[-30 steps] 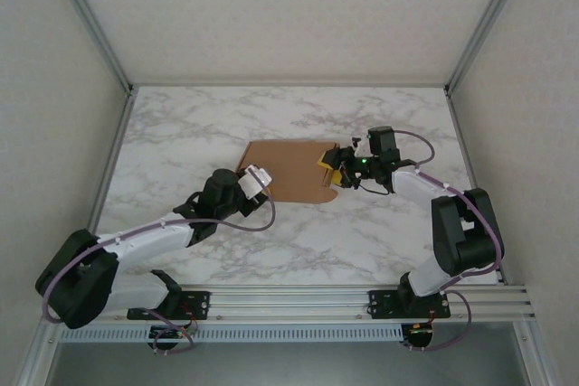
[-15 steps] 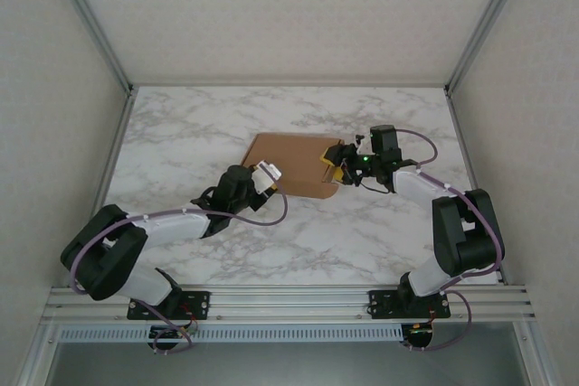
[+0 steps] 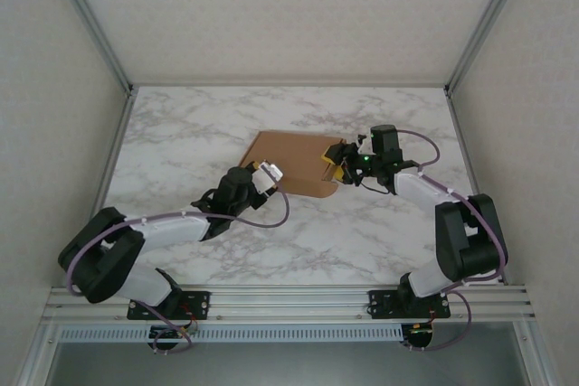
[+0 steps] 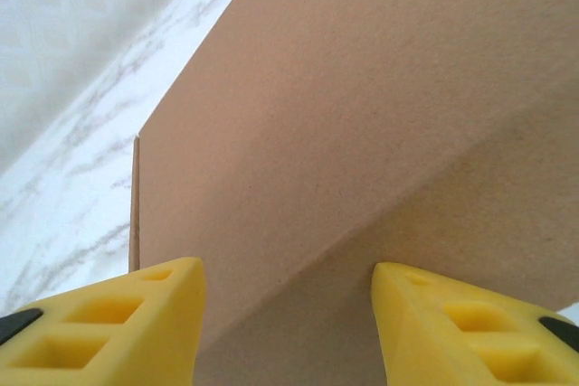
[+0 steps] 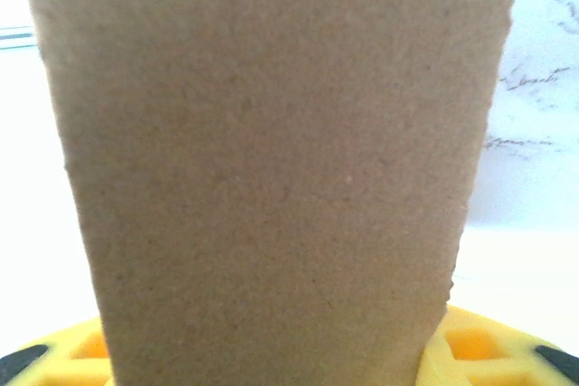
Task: Fold the paper box
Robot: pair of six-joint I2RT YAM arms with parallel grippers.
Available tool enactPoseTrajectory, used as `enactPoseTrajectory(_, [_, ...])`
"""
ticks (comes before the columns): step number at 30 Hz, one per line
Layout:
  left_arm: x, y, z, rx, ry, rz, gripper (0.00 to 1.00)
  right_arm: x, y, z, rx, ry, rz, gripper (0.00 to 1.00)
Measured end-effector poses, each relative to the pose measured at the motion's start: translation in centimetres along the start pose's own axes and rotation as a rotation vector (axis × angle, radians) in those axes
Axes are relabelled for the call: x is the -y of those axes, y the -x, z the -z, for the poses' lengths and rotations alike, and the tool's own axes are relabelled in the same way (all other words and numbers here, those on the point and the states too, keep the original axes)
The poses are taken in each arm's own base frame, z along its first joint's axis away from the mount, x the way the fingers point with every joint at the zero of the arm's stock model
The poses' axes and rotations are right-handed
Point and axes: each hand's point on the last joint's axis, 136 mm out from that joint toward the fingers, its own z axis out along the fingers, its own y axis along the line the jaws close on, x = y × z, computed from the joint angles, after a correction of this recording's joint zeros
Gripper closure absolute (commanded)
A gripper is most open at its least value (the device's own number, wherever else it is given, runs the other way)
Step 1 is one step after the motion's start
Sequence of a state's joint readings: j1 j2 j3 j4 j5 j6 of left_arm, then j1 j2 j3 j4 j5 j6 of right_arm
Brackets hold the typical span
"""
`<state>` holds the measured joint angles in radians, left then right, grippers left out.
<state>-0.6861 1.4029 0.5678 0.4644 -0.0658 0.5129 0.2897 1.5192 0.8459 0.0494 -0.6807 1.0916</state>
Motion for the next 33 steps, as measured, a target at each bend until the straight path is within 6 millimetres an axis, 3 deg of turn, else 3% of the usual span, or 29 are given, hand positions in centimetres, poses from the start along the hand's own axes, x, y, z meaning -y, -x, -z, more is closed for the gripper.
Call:
enactPoseTrajectory(6, [0.5, 2.1, 1.6, 0.083, -0.051, -0.043, 0.47, -0.8, -0.7, 0.0, -0.029, 0.026, -0.023, 0.60])
enactPoseTrajectory(14, [2.5, 2.1, 1.8, 0.099, -0.162, -0.076, 0.47, -1.0, -1.1, 0.4, -0.038, 0.027, -0.034, 0.59])
enactPoseTrajectory(33, [2.7, 2.9, 0.4, 0.087, -0.128, -0.183, 0.49, -1.3, -1.3, 1.4, 0.002, 0.040, -0.084, 0.58])
